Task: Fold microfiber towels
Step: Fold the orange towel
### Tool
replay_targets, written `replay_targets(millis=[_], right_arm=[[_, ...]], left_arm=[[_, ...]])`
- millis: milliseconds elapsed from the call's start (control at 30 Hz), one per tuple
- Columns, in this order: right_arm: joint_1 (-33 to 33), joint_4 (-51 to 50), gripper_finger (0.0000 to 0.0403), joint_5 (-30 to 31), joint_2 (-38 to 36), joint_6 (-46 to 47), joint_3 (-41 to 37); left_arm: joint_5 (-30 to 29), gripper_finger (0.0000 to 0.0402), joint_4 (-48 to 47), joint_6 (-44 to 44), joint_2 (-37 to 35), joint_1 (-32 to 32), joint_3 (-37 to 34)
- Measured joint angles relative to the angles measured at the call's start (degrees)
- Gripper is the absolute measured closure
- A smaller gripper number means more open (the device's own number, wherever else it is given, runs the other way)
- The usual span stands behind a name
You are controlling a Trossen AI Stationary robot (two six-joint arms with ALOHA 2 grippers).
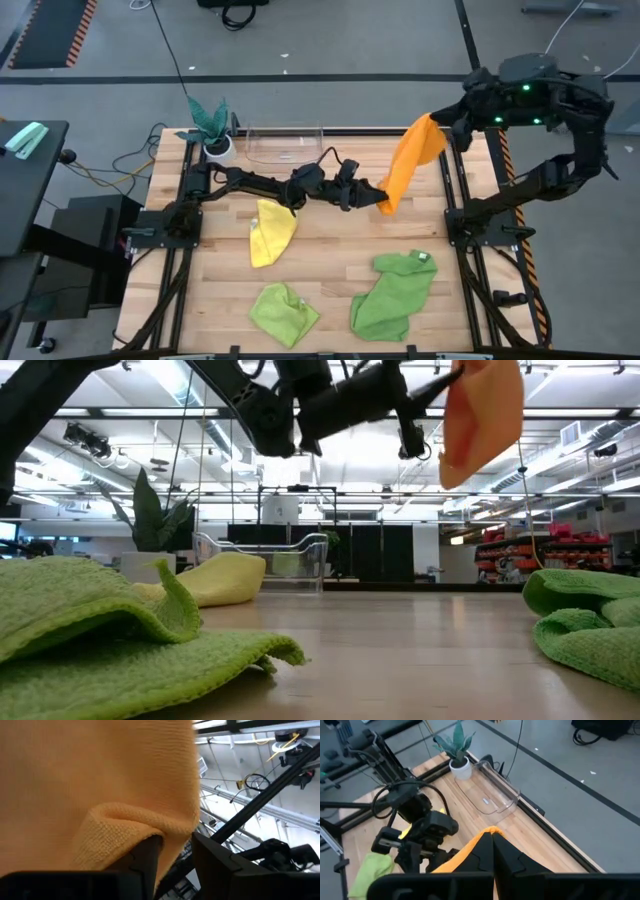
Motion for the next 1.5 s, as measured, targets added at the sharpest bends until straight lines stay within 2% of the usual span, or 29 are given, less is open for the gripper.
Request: replay_targets(millis=[267,600,933,1200,1333,1500], right_arm=[[0.0,-0.02,0.0403,0.0,-3.01,1.48,0.07],[0.0,-0.02,0.0403,-1.19,-5.3,1.81,-0.02],[0.7,-0.01,0.0403,-1.53,-13.04,5.83,-4.09],[0.7,2.95,0.0403,-2.02,-17.56,6.88,-14.99],[0.7,10.54,0.0403,-6.36,-17.39,3.59,-19.11],[0.7,10.91,0.0403,-7.28,-13.79,-0.48,-18.69]], left_arm=[[-0.79,0.0294,-12.54,4.19,-2.09,2.29,0.04],[-1.44,0.0294,-25.49,10.41,-2.8,4.07,0.02],[-2.09,0.0295,-26.27,11.43,-2.83,5.67,0.0],[-2.08,0.0294,-26.27,11.33,-2.85,7.01,0.0],[-2.1,0.0294,-26.13,11.22,-2.87,6.8,0.0],[-4.2,0.0294,-25.64,11.55,-2.92,5.79,0.0]])
